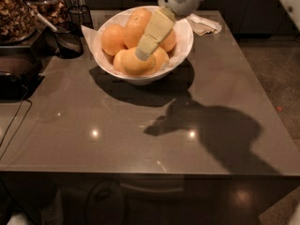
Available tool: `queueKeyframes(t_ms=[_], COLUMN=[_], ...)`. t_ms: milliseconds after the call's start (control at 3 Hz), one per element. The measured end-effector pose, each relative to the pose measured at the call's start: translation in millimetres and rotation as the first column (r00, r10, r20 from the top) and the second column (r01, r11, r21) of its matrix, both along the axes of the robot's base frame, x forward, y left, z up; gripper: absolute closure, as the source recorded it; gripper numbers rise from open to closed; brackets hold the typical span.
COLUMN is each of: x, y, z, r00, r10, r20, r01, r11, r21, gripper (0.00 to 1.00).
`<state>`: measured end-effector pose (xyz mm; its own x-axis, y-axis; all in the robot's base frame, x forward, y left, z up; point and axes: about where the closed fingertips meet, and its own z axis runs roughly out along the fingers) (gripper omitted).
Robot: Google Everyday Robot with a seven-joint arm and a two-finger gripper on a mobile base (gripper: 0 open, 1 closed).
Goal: Pick orange from white bowl
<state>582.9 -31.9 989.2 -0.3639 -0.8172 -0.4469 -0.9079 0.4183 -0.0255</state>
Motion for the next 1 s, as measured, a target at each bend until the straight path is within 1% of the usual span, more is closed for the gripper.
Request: queueKeyframes(t_ms=[333,667,1000], x=[2.4,15.0,36.4], y=[7.7,4.1,9.1], z=[1.6,2.6,0.6], r00=[1.0000,0.9995,0.9980], r10=[0.003,-0.028,-0.062], r20=[0.007,0.012,-0.007], r01=[-0.003,0.027,0.063], r11=[1.000,0.997,0.995], r21=[0.009,0.075,0.073], gripper=[0.00,0.00,0.00])
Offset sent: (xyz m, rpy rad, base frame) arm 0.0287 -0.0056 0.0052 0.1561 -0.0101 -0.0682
